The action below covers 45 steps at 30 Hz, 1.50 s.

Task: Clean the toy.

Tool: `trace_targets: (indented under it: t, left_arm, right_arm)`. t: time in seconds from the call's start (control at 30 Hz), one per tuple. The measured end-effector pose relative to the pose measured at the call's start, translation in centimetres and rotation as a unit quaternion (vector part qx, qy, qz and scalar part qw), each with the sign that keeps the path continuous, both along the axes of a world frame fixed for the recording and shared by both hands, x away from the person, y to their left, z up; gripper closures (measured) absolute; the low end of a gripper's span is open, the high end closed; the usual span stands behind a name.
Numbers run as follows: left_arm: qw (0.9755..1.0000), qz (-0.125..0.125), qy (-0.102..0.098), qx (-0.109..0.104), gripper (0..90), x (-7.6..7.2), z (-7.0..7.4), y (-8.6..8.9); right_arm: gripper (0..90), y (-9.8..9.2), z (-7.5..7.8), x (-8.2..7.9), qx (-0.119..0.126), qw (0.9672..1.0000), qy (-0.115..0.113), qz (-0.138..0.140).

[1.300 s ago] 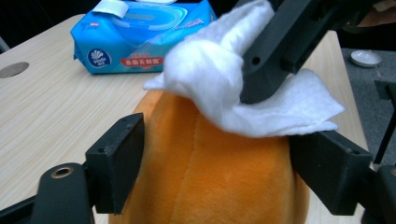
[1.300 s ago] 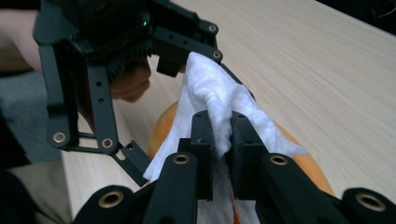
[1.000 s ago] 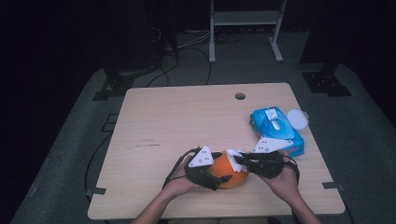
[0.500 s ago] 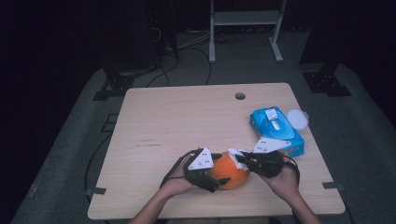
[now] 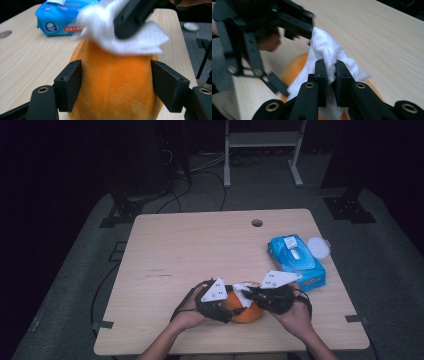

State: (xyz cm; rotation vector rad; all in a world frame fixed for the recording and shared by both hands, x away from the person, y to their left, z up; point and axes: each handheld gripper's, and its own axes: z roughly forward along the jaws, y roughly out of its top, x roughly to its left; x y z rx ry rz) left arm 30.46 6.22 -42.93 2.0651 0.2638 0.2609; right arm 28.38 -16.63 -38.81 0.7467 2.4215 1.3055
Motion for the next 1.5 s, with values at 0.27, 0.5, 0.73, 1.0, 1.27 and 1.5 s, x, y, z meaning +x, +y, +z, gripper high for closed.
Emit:
trace_targets:
  t: [0.27, 0.5, 0.73, 1.0, 1.27, 1.5]
  left_arm:
    - [0.9994, -0.002, 0.014, -0.031, 18.8, 0.3, 0.6, 0.1]
    - [0.9995, 0.02, 0.018, -0.014, 29.7, 1.2, -0.1, 1.2]
    - [0.9966, 0.055, 0.049, -0.036, 26.6, 1.9, 0.0, 2.2]
    - [0.9973, 0.044, 0.052, -0.028, 28.3, 1.8, 0.0, 2.1]
    - [0.9989, 0.03, 0.036, -0.008, 19.8, 1.3, 0.2, 1.2]
    - [0.9984, 0.035, 0.044, -0.007, 25.3, 1.6, 0.0, 2.0]
  right_arm:
    - [81.1, -3.0, -1.1, 1.5, 0.025, 0.9981, 0.023, -0.051]
    - [80.7, -1.9, -0.7, 0.5, 0.038, 0.9989, 0.005, -0.026]
    - [80.3, -1.3, -1.0, 0.4, 0.029, 0.9994, 0.007, -0.019]
    - [80.2, -0.4, -0.8, 0.1, 0.024, 0.9997, 0.004, -0.001]
    - [80.0, -1.1, -1.1, 0.0, 0.018, 0.9998, 0.006, -0.01]
    - [80.2, -2.5, -1.4, 1.0, 0.021, 0.999, 0.008, -0.038]
